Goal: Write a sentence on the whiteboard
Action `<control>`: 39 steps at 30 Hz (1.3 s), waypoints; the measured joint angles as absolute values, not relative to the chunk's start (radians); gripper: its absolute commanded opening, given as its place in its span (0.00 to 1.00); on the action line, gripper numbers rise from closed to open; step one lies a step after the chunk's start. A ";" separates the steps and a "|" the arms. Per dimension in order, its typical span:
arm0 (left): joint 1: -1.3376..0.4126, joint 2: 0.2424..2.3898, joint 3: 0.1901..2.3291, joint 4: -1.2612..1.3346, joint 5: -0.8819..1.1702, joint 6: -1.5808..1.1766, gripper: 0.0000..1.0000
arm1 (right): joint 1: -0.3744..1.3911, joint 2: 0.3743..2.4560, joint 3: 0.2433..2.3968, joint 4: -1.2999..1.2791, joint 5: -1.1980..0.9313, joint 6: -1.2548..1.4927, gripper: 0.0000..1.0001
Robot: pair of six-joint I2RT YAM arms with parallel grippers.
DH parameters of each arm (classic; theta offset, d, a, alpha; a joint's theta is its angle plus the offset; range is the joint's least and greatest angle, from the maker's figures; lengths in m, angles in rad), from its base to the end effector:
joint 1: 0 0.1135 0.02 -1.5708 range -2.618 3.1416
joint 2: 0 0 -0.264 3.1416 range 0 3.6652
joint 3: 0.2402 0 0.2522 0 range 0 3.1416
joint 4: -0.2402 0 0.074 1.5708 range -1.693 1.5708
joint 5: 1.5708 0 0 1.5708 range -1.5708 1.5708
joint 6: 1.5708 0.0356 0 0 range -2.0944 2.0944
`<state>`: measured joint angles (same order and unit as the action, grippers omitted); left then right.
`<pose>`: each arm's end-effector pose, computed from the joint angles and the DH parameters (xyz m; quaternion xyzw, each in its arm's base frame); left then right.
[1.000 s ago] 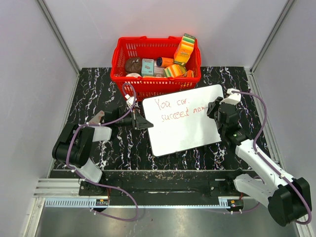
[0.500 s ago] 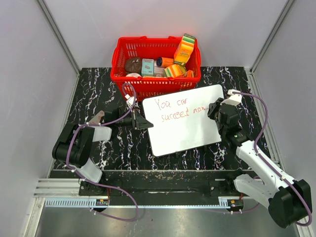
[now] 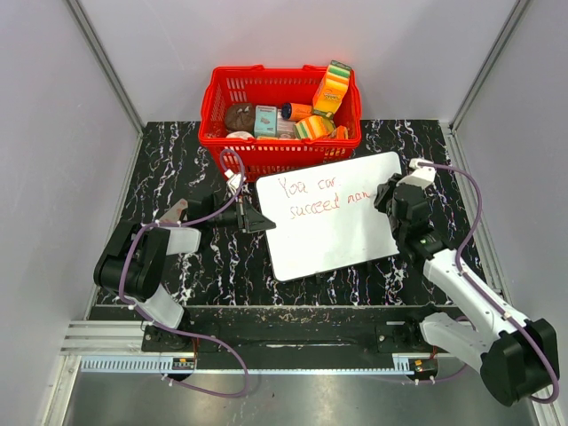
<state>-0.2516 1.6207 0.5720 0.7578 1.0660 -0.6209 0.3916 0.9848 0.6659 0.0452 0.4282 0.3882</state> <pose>0.2777 -0.1036 0.1686 0.1714 0.7348 -0.5867 0.2939 0.2162 0.0733 0.2849 0.1270 0.7790 0.0677 0.6103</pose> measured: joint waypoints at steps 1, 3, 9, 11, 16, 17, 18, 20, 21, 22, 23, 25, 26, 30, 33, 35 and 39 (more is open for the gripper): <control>-0.252 1.621 0.572 0.758 1.066 -0.621 0.00 | 0.392 0.987 0.668 0.045 0.428 0.388 0.00; -0.252 1.621 0.572 0.758 1.066 -0.621 0.00 | 0.392 0.995 0.676 0.046 0.428 0.386 0.00; -0.252 1.621 0.572 0.758 1.066 -0.621 0.00 | 0.391 1.011 0.699 0.049 0.426 0.382 0.00; -0.252 1.621 0.572 0.758 1.066 -0.620 0.00 | 0.390 1.014 0.701 0.054 0.425 0.380 0.00; -0.252 1.621 0.572 0.758 1.066 -0.621 0.00 | 0.390 1.026 0.712 0.056 0.417 0.377 0.00; -0.252 1.621 0.572 0.758 1.066 -0.621 0.00 | 0.390 1.026 0.712 0.057 0.413 0.377 0.00; -0.252 1.621 0.572 0.758 1.066 -0.621 0.00 | 0.390 1.026 0.712 0.057 0.407 0.378 0.00; -0.252 1.621 0.572 0.758 1.066 -0.621 0.00 | 0.390 1.026 0.712 0.058 0.400 0.378 0.00; -0.252 1.621 0.572 0.758 1.066 -0.621 0.00 | 0.389 1.024 0.712 0.057 0.398 0.378 0.00; -0.252 1.621 0.572 0.758 1.066 -0.621 0.00 | 0.389 1.021 0.712 0.057 0.398 0.379 0.00; -0.252 1.621 0.572 0.758 1.067 -0.620 0.00 | 0.389 1.016 0.712 0.056 0.397 0.379 0.00; -0.252 1.621 0.572 0.757 1.066 -0.620 0.00 | 0.389 0.994 0.711 0.052 0.396 0.384 0.00; -0.252 1.621 0.572 0.757 1.066 -0.620 0.00 | 0.389 0.975 0.709 0.051 0.395 0.387 0.00; -0.252 1.621 0.572 0.757 1.066 -0.620 0.01 | 0.389 0.858 0.701 0.033 0.394 0.401 0.00; -0.252 1.621 0.572 0.757 1.066 -0.620 0.05 | 0.389 0.782 0.700 0.023 0.395 0.408 0.00; -0.252 1.621 0.572 0.757 1.066 -0.619 0.07 | 0.389 0.740 0.699 0.017 0.395 0.412 0.00; -0.252 1.621 0.572 0.757 1.066 -0.618 0.20 | 0.389 0.706 0.699 0.002 0.395 0.416 0.00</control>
